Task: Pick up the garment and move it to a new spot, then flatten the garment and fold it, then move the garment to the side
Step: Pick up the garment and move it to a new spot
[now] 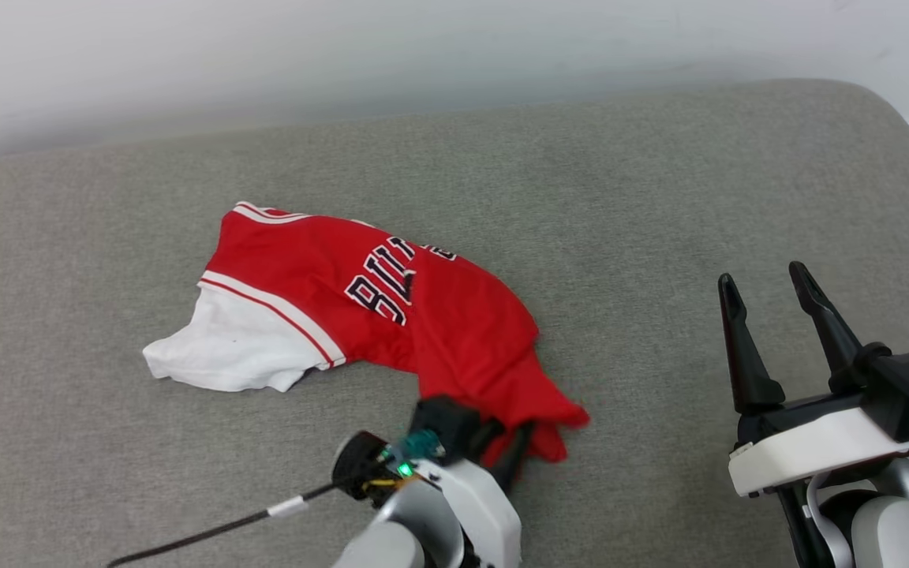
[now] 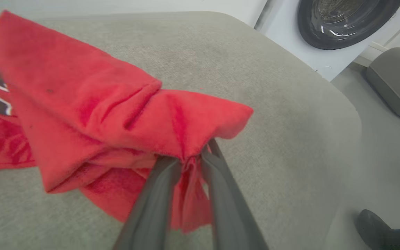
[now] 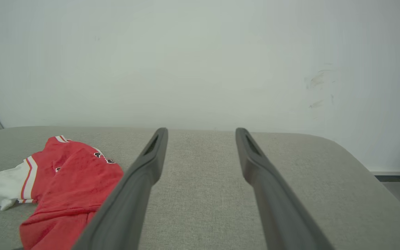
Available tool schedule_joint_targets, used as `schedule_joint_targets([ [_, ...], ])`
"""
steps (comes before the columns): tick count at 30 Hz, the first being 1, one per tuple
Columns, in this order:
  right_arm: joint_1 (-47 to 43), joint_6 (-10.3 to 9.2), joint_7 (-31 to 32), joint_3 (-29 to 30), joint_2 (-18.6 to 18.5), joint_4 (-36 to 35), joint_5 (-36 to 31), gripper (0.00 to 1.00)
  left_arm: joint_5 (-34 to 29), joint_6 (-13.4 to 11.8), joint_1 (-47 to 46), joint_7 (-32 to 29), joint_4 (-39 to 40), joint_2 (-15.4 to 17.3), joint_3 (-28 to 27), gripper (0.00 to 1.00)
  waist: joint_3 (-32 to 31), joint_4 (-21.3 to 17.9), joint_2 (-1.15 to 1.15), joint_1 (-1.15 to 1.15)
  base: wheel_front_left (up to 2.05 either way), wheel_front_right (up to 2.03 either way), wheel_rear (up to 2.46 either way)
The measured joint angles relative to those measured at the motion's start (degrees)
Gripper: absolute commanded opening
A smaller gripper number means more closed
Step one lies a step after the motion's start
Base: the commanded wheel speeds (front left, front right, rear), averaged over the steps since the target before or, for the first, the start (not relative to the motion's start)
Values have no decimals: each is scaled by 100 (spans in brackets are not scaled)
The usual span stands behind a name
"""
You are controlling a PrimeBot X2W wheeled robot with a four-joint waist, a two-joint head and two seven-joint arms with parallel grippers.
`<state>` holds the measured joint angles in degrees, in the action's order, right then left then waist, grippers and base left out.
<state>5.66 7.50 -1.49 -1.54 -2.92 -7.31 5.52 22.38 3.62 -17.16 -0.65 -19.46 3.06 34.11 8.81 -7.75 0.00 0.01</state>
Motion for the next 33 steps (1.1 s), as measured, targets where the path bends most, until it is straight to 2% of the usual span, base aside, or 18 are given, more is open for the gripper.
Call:
schedule_joint_targets([
  [1,1,0,-1,2,0,18,0,100,-1,26,54,1,-31,0,91,100,1,25,0,0,0,0,0],
  [4,7,0,-9,31,0,52,-1,100,-3,65,79,11,-80,-4,264,100,-16,110,0,0,0,0,0],
  [9,-7,0,9,36,1,133,-30,100,-26,40,37,487,234,-8,271,100,-201,254,0,-1,0,0,0],
  [11,-18,0,33,36,1,136,-44,100,-15,-96,31,727,417,-18,160,100,-296,314,0,0,0,0,0],
  [16,-114,0,141,82,1,135,-99,100,11,-623,30,1013,612,73,-341,100,-531,476,0,0,0,0,0],
  [25,-374,0,311,190,1,120,-137,100,57,-1321,291,1169,614,834,-1289,100,-843,705,0,0,0,0,0],
  [30,-503,0,336,256,2,122,-75,100,73,-1441,683,1115,771,1298,-1535,100,-944,725,0,0,0,0,0],
  [33,-592,0,342,308,1,120,-38,100,97,-1467,876,1036,942,1413,-1562,100,-983,729,0,0,0,0,0],
])
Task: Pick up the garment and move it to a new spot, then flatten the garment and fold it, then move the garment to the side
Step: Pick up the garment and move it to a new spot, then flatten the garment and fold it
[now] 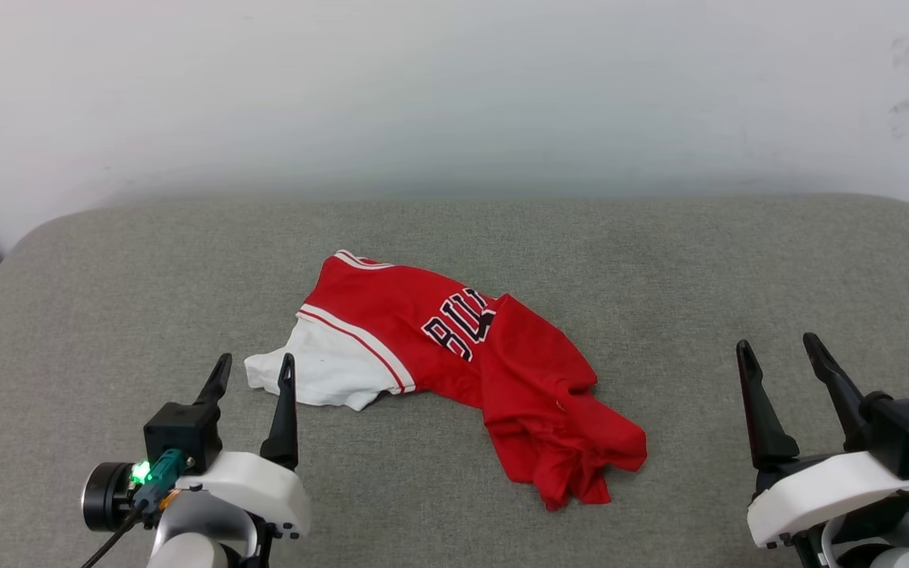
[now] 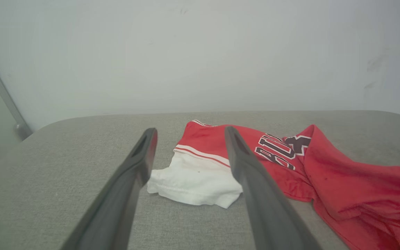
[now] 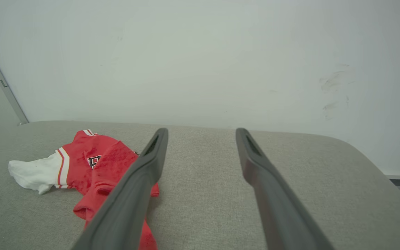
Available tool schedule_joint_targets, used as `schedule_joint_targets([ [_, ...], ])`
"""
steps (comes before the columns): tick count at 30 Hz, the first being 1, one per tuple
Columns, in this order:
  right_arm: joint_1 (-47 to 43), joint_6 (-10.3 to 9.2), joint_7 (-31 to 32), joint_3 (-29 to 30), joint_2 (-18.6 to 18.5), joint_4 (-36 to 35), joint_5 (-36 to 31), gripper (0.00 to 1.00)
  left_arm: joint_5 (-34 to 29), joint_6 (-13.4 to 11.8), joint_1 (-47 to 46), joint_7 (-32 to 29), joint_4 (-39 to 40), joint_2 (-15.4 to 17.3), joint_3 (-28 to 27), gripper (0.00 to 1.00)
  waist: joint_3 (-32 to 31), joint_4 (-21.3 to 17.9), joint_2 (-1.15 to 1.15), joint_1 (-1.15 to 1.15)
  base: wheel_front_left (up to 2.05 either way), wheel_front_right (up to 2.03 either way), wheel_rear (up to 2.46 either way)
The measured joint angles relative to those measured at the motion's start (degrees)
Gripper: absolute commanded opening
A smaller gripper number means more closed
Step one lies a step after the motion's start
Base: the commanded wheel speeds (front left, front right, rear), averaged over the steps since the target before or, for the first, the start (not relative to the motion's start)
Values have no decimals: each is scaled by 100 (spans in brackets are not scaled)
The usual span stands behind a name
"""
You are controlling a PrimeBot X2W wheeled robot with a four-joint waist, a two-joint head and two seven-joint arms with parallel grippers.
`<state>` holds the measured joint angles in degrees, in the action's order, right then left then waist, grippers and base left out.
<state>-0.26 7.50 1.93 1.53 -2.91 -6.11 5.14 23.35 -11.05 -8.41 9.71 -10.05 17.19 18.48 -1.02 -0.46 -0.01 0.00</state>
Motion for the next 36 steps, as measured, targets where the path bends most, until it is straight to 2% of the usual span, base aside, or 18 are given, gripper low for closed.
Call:
schedule_joint_targets([
  [15,-40,0,14,76,1,160,245,100,45,-133,230,-189,404,135,-9,100,-1,-18,0,0,0,0,0],
  [19,64,0,196,365,-3,747,388,100,23,-157,192,-151,463,109,34,100,45,84,0,0,0,0,0],
  [25,771,-1,505,678,-7,2011,561,100,10,-108,2,-37,488,18,120,100,218,330,0,0,0,0,0],
  [31,1948,0,1237,543,-1,3088,800,100,-5,-16,-304,110,430,-169,252,100,607,609,0,-1,0,0,0],
  [36,2877,0,2242,104,-145,3747,921,100,-10,88,-636,267,290,-371,365,100,954,906,0,-1,0,0,0],
])
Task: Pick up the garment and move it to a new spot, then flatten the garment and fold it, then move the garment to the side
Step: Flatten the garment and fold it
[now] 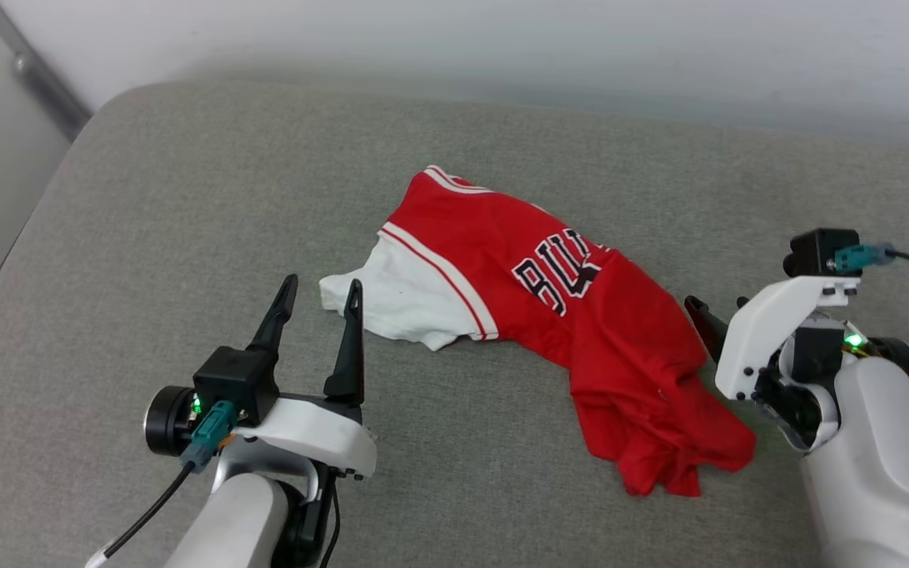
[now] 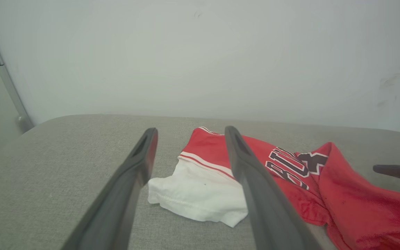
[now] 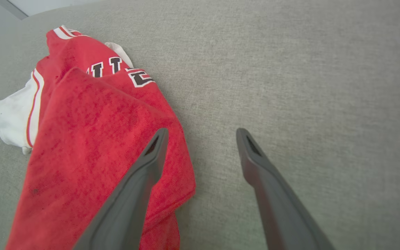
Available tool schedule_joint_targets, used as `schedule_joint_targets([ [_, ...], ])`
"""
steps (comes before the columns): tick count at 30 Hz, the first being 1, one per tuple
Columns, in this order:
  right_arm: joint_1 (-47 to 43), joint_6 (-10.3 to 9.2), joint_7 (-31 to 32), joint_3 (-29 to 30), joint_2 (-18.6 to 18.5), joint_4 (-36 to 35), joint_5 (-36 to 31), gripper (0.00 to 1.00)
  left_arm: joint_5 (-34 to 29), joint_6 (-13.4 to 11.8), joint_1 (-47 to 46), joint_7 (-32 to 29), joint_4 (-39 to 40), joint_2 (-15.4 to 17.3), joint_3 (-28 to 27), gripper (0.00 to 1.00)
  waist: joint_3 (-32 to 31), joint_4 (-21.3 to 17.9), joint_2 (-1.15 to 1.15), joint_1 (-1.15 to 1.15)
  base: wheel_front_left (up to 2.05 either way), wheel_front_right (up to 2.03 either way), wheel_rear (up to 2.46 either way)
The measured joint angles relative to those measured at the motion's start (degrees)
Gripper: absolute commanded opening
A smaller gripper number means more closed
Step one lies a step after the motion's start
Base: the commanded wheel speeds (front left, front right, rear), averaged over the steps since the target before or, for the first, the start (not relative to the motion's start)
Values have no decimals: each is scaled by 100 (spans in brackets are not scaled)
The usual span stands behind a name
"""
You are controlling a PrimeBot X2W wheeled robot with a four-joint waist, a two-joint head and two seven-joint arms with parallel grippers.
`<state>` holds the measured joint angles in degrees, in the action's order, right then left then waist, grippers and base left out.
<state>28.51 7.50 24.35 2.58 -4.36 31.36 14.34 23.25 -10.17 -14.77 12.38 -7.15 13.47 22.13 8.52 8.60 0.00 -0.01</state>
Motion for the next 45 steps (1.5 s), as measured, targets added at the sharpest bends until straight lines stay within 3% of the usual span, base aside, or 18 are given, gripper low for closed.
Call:
schedule_joint_targets([
  [7,728,0,1100,-666,-356,864,314,100,-31,162,-311,146,-271,-204,102,100,347,436,0,0,0,0,0],
  [12,1068,-1,1697,-837,-499,1425,591,100,-35,212,-346,203,-417,-298,104,100,471,671,0,0,0,0,0],
  [13,1100,-3,1753,-866,-515,1477,657,79,-36,216,-346,216,-441,-301,102,100,458,687,0,0,0,0,0],
  [14,1111,-10,1778,-899,-521,1506,724,29,-37,218,-346,227,-447,-299,91,100,446,692,0,0,0,0,0],
  [15,1111,-11,1778,-954,-527,1525,772,0,-40,237,-346,236,-444,-299,83,100,437,690,0,1,0,0,0],
  [22,1072,-9,1517,-1590,-527,1244,1181,0,-93,236,-315,247,-469,-244,11,100,329,489,0,0,0,0,0],
  [30,353,0,1061,-2291,-1047,-241,1335,0,-125,159,70,218,-446,-60,1,100,-48,32,0,0,0,0,0],
  [36,-1156,0,1280,-1906,-1347,-1606,1109,0,-73,45,462,92,-316,48,-13,100,-365,-394,0,1,0,0,0],
  [38,-2073,0,1485,-1526,-1220,-2210,936,0,-38,-19,592,33,-212,86,-18,100,-500,-583,0,1,0,0,0],
  [42,-3159,0,1711,-1230,-740,-2619,744,3,-36,-49,659,-69,-101,141,5,100,-636,-762,0,1,0,0,0],
  [43,-3329,0,1713,-1187,-630,-2658,676,43,-36,-53,673,-84,-78,154,10,100,-661,-787,0,1,0,0,0],
  [44,-3458,0,1712,-1136,-506,-2671,672,100,-33,-68,703,-107,-56,163,11,100,-680,-813,0,1,0,0,0],
  [45,-3549,0,1675,-1112,-407,-2676,604,100,-32,-69,735,-123,-44,174,18,100,-694,-832,0,1,0,0,0],
])
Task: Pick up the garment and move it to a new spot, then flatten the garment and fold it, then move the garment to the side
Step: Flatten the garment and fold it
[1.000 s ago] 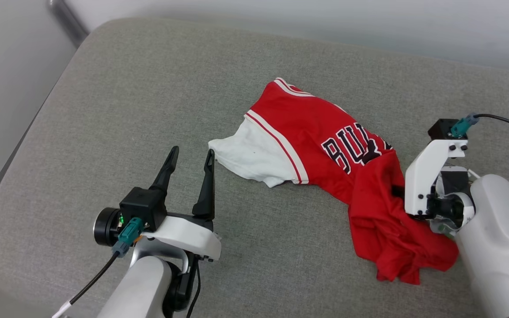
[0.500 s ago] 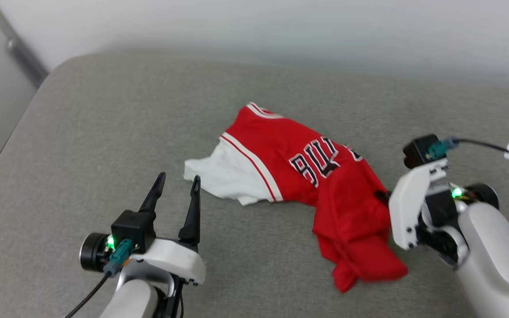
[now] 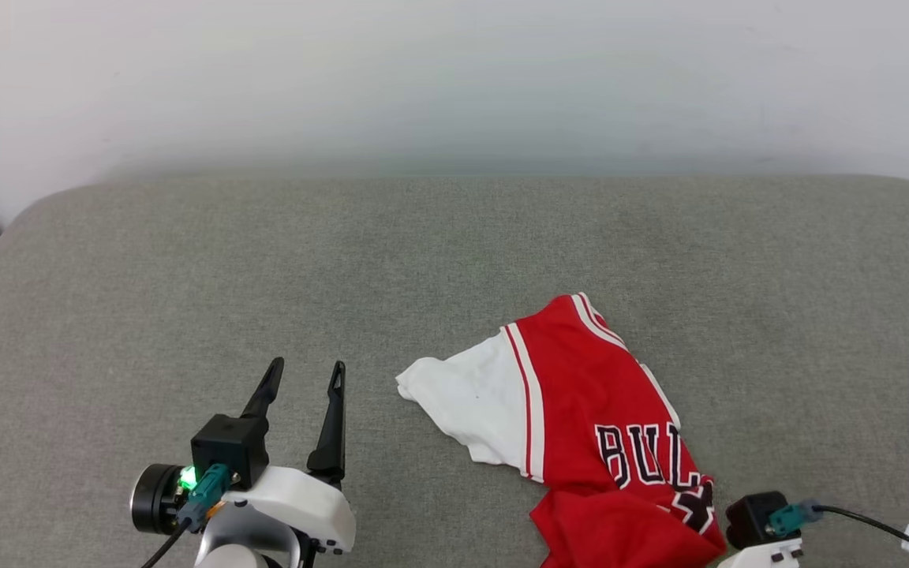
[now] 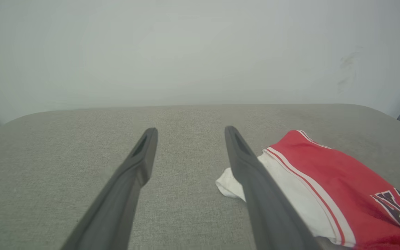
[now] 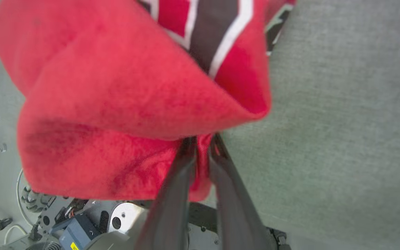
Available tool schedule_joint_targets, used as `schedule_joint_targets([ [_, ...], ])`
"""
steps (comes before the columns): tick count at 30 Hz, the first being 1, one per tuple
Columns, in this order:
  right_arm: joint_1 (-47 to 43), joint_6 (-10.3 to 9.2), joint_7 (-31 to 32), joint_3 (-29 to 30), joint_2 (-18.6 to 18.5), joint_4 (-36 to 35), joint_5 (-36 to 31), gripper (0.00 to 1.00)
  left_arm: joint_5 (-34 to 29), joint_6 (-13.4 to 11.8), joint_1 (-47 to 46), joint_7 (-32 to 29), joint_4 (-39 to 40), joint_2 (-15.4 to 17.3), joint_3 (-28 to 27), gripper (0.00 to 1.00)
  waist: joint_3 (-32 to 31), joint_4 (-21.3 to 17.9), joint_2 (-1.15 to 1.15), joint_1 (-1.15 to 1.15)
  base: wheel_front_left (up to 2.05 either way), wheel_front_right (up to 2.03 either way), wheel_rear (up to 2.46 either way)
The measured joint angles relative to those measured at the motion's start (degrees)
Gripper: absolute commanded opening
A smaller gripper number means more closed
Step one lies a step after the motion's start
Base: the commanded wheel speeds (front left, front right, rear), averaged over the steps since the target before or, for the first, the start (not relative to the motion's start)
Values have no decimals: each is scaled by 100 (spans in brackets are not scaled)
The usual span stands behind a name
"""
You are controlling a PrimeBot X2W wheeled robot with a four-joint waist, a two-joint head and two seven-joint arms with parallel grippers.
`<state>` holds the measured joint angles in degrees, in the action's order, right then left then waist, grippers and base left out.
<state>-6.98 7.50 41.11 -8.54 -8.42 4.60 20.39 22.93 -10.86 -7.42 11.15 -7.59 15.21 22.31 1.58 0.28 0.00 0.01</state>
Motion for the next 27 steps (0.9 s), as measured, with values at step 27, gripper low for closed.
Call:
schedule_joint_targets([
  [27,626,0,-3811,730,331,-806,-1057,100,56,-275,171,-357,167,97,81,100,-106,-51,0,0,0,0,0],
])
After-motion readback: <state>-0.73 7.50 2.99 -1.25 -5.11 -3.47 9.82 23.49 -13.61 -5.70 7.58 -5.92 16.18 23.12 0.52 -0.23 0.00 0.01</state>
